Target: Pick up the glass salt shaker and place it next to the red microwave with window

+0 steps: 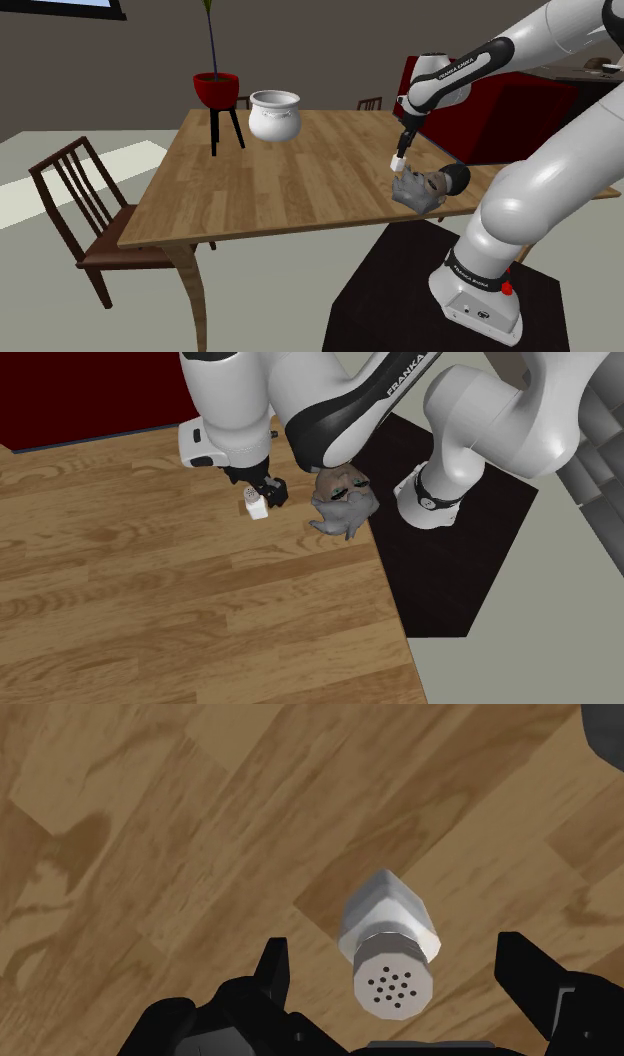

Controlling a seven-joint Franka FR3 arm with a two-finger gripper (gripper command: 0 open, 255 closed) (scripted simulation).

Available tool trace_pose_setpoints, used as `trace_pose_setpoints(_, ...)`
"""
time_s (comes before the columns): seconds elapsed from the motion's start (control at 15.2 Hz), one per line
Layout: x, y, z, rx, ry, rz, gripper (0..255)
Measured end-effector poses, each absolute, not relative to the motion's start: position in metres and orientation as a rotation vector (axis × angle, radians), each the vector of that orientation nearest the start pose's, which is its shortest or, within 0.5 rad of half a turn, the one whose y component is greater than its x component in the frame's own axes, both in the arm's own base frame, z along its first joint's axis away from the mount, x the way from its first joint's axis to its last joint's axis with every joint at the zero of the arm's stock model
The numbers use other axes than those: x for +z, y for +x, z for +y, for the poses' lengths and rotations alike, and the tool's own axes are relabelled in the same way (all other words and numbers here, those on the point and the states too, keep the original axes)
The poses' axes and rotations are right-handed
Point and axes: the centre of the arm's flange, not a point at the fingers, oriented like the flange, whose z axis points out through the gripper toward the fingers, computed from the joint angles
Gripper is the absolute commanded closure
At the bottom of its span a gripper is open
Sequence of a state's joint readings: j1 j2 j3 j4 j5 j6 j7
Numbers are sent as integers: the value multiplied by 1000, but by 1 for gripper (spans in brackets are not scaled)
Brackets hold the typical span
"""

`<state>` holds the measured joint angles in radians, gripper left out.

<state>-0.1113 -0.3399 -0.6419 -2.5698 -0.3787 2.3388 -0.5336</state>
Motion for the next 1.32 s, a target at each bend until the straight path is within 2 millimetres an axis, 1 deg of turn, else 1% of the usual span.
trace_pose_setpoints(0.07,363,313,-294,-17,-3244,-96,255)
trace_pose_setpoints(0.79,366,314,-294,-17,-3244,-97,255)
trace_pose_setpoints(1.32,406,313,-294,-17,-3245,-96,255)
